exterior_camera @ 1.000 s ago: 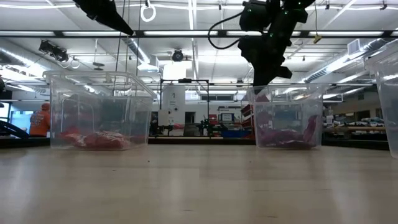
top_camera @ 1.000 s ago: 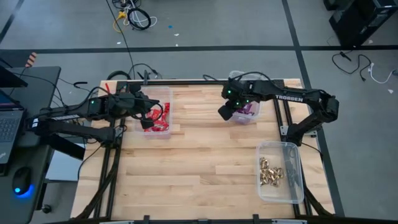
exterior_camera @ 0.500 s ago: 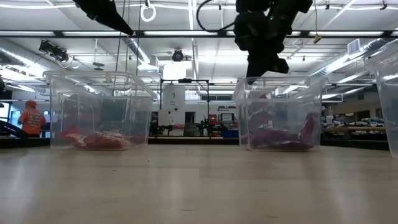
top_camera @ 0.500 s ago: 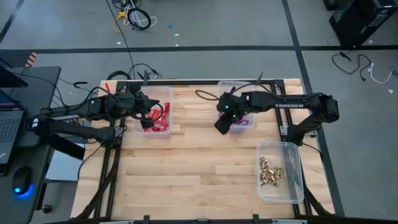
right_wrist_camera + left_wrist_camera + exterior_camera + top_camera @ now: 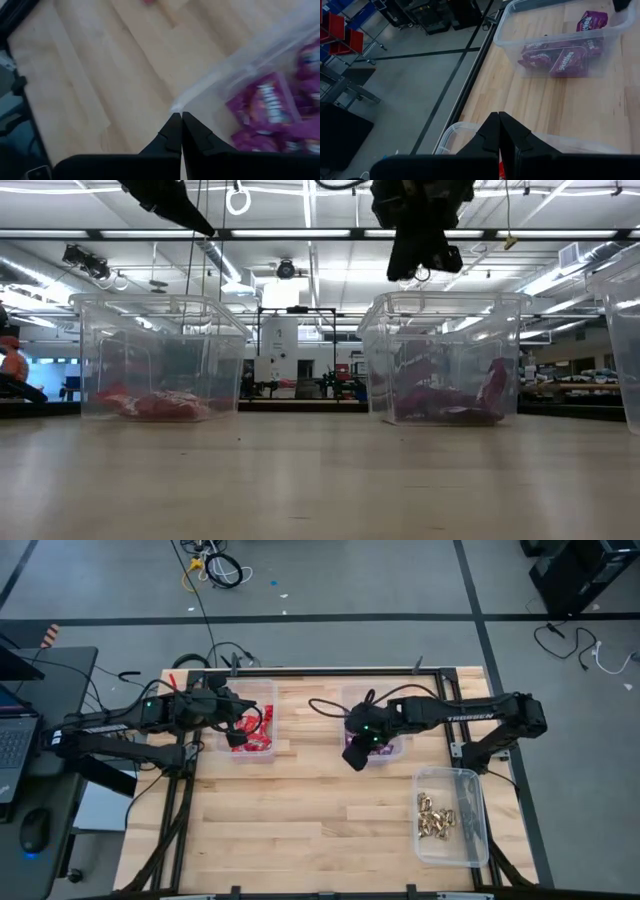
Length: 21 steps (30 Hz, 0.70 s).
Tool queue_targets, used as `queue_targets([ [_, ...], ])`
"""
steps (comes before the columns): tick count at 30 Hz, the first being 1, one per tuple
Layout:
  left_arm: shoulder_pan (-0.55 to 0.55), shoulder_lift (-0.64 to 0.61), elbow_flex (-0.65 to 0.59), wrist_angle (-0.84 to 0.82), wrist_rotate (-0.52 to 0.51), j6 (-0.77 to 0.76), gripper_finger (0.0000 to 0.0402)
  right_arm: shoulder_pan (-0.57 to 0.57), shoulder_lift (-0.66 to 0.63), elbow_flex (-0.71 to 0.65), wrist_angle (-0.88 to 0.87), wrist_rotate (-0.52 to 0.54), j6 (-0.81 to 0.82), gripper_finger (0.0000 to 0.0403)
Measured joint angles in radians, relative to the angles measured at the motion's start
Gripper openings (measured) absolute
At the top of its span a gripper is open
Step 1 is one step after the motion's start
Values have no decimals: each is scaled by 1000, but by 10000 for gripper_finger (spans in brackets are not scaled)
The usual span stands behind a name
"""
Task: Sort candy
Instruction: Move the transparent bin into the top center
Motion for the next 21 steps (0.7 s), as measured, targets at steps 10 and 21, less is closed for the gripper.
queue_targets([
  [10, 0, 0, 0, -26, -2, 0, 0, -26, -3, 255, -577, 321, 50, 0],
  [21, 0, 0, 0, -37, -1, -1, 0, -169, -27, 120, -796, 325, 118, 0],
])
